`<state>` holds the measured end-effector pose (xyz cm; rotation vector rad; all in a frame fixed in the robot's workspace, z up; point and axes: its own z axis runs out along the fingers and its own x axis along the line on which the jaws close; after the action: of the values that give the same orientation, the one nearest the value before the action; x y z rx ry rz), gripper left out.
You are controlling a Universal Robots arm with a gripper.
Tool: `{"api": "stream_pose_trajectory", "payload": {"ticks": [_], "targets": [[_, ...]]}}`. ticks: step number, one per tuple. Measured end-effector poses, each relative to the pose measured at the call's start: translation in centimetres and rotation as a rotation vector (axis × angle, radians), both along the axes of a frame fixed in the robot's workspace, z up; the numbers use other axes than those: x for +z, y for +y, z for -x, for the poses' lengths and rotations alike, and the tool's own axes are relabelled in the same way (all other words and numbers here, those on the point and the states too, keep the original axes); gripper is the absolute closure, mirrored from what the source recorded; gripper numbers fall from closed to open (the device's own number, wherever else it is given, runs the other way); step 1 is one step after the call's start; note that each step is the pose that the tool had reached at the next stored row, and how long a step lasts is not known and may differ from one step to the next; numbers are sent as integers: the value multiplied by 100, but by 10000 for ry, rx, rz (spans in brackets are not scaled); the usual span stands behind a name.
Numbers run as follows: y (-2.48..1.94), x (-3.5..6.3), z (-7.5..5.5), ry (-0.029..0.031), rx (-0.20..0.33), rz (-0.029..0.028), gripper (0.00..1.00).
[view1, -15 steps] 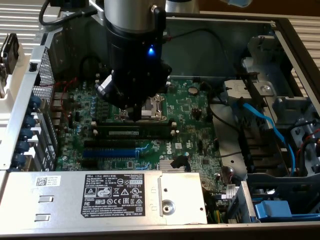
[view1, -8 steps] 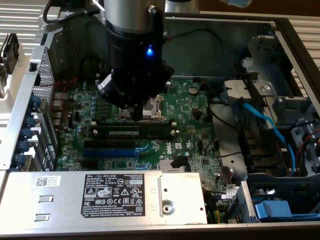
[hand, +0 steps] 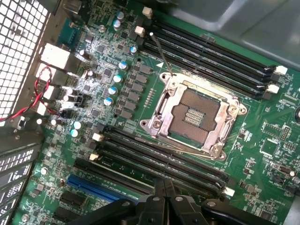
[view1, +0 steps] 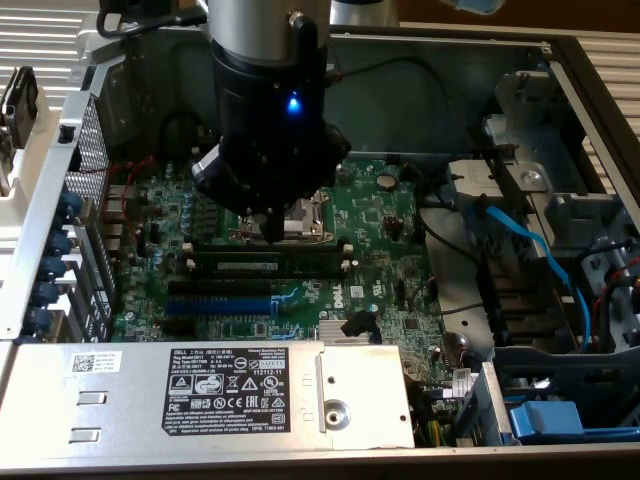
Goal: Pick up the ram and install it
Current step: 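Press down the ram until it locks into place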
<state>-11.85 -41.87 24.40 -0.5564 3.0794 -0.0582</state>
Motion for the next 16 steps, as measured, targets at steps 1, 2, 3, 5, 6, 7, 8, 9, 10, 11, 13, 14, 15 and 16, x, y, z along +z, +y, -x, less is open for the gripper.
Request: {"api": "stream_pose_trajectory", "payload": {"ticks": [1,2,3,5,6,7,8,9,10,11,13,14,15,16], "targets": [[0,0,0,-1,-153,-1,90],[0,0,0,0,-304,0,90],[0,0,0,0,-461,0,90],[0,0,0,-1,-765,-1,90],[0,0,0,0,-920,-1,90],[0,0,0,0,-1078,0,90],[0,0,0,0,-1230,0,90],[0,0,0,-1,-1383,-1,90],[0,0,0,0,-1534,0,90],[0,0,0,0,-1689,0,90],[0,0,0,-1,-1991,0,90],[0,0,0,0,-2147,0,90],[0,0,0,-1,-2307,-1,90],[0,0,0,-1,-2457,-1,90]]}}
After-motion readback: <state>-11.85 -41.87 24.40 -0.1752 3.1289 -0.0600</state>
